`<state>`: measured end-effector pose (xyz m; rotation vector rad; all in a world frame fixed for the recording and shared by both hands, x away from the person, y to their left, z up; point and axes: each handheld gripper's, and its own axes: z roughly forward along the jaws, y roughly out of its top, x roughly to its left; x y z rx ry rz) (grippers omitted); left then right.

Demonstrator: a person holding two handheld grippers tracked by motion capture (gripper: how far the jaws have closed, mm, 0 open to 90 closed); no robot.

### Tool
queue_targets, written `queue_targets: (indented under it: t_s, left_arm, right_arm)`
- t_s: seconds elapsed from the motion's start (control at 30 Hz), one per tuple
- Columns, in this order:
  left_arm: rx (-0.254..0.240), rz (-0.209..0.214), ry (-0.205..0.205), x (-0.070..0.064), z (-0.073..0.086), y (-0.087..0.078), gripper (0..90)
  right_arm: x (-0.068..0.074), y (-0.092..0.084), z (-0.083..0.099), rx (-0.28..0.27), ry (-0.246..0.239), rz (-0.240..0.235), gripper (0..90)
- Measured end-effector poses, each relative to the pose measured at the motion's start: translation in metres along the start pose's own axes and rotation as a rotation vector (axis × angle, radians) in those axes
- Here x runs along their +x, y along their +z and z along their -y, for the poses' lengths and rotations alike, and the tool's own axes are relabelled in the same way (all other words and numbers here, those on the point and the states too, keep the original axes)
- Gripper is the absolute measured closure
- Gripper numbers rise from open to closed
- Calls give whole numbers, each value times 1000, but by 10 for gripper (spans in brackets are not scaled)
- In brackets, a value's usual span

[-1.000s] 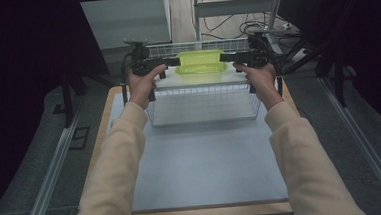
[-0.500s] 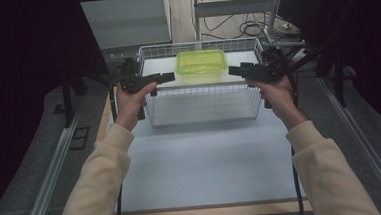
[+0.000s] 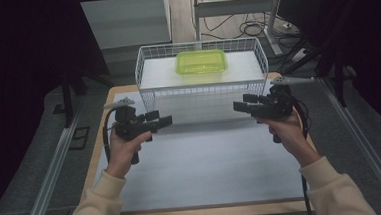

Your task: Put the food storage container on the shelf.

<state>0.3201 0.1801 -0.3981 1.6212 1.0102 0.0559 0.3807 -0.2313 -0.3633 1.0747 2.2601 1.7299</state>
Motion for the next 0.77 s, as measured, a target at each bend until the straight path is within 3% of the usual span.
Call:
queue_targets:
  t_s: [0.07,0.1,0.13,0.2,0.43,0.57,0.77]
  left_arm:
    - [7,8,13,-4,20,-4,253]
    - [7,8,13,-4,20,-4,253]
    - [16,17,23,-5,34,-6,253]
    - [31,22,17,-6,46,-5,254]
    - [73,13,0,-4,77,-1,255]
    - [72,9,1,-3,79,1,256]
    - [76,3,-5,-3,81,3,256]
  right_arm:
    - [1,-6,22,4,-3,-24,336]
    - [2,-7,30,7,-8,-26,336]
    - [2,-9,38,13,-16,-24,335]
    - [2,-12,53,24,-22,-20,335]
    - [3,-14,94,80,-30,-6,334]
    - [5,-13,100,90,-46,-3,329]
    - [5,-19,100,60,-59,11,304]
